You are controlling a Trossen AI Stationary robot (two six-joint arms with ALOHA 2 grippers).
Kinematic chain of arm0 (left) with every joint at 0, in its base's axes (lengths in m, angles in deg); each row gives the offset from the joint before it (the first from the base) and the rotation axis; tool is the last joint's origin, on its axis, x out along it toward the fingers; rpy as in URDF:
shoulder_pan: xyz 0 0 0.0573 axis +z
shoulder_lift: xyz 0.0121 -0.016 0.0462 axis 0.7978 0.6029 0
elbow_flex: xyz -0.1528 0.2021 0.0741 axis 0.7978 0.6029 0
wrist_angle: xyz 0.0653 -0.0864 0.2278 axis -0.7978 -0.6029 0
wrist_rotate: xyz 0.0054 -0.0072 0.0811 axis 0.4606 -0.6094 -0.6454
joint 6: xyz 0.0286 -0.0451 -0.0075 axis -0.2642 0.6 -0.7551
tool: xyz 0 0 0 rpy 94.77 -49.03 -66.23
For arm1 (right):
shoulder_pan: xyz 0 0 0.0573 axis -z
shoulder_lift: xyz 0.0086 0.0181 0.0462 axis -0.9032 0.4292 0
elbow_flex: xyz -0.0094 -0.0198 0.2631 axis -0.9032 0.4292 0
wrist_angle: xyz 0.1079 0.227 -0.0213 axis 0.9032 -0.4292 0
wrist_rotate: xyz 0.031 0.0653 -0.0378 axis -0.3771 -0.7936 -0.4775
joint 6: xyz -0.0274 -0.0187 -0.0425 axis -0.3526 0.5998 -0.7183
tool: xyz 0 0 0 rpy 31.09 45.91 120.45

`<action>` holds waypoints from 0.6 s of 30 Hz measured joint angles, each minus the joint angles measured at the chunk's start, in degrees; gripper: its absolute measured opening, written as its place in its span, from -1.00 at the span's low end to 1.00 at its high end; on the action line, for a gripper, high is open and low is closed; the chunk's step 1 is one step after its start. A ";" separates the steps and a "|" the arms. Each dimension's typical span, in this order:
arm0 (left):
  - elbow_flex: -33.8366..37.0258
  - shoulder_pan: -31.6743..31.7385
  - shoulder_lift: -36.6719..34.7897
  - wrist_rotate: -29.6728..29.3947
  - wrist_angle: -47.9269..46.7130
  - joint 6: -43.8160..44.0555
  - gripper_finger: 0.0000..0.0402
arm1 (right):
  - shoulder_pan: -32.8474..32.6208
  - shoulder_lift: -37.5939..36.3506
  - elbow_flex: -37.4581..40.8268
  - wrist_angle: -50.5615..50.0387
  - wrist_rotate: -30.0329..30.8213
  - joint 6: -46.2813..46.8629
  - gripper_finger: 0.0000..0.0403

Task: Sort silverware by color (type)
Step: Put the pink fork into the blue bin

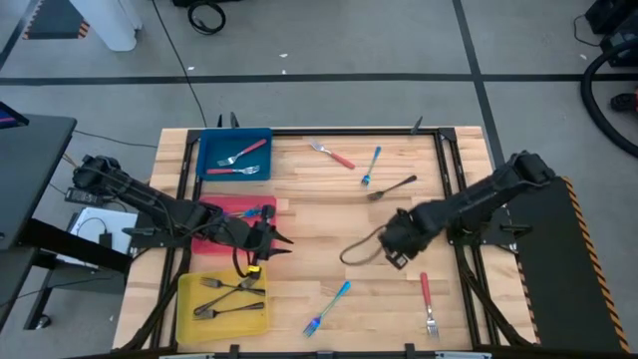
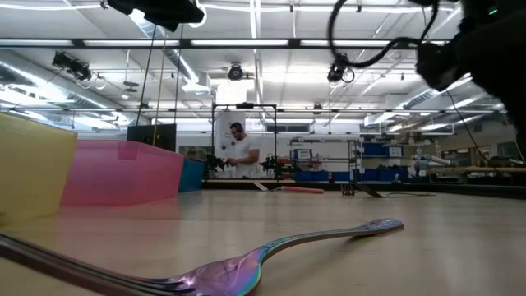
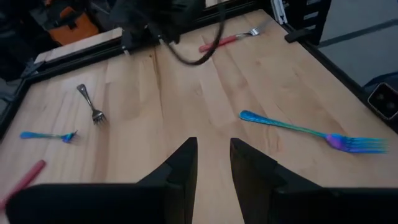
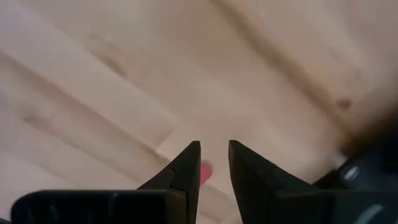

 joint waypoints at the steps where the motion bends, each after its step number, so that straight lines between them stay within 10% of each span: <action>1: 0.00 0.00 0.00 0.00 0.01 -0.48 -0.52 | -1.97 0.00 0.00 0.11 0.34 2.87 -0.55; 18: 0.00 0.00 0.00 0.00 3.19 -1.09 -0.52 | -25.38 1.92 0.02 8.93 3.33 45.69 -0.55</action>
